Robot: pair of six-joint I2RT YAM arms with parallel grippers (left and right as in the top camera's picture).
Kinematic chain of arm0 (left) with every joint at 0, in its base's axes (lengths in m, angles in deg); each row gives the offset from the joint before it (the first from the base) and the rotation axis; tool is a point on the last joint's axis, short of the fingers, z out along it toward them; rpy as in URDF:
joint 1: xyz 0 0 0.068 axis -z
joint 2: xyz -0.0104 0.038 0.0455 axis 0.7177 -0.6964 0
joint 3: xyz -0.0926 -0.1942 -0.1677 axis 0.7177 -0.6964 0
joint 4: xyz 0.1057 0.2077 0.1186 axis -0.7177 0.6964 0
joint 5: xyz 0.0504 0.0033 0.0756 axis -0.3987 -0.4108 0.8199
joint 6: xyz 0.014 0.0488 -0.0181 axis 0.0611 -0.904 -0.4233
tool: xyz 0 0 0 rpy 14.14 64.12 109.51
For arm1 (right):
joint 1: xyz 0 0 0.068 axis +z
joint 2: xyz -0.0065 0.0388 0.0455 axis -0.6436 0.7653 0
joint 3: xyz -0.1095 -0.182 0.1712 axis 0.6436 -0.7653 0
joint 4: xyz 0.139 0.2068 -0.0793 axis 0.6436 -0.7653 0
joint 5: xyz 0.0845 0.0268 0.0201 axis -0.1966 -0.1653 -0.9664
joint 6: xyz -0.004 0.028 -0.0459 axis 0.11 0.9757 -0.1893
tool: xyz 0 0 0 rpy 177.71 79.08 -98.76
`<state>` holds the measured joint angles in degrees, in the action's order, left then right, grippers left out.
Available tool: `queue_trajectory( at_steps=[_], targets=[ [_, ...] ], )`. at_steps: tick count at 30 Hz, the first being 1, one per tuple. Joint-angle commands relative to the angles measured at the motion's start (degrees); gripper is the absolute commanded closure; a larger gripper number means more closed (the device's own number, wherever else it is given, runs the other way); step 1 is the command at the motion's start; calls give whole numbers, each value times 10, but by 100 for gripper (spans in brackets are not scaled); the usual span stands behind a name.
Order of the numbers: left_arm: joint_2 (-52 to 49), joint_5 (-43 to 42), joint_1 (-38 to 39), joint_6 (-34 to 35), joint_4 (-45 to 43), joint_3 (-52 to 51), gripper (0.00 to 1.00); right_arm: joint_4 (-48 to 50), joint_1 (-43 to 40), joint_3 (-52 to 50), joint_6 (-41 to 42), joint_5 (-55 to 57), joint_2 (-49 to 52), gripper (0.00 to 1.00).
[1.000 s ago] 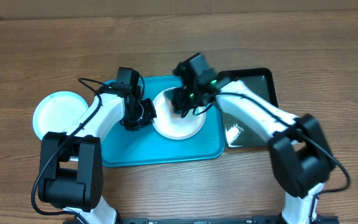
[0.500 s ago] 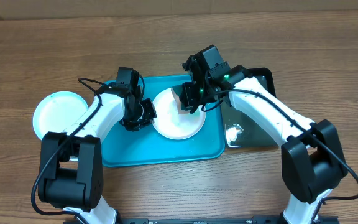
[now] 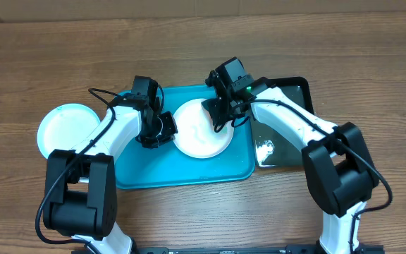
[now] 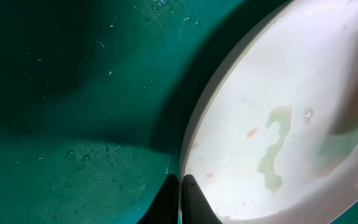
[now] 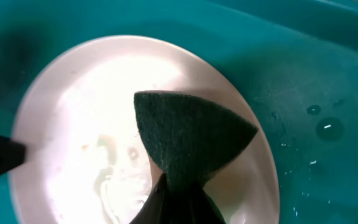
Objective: Clean dirty plates on tray and stack at the side
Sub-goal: 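Scrub the plate surface with the sponge while the left gripper holds it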
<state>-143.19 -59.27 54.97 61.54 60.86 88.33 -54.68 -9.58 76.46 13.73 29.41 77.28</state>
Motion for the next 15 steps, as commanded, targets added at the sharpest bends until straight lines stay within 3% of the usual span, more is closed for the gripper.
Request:
queue_trajectory(
  at_steps=[1,10,15],
  targets=[
    [3,-5,0,-13,-2,7,96,9,4,-2,-25,20,24,96],
    [3,-5,0,-13,-2,7,96,-2,4,-2,7,-8,70,96],
    [3,-5,0,-13,-2,7,96,-3,5,-2,7,-171,70,96]
  ],
)
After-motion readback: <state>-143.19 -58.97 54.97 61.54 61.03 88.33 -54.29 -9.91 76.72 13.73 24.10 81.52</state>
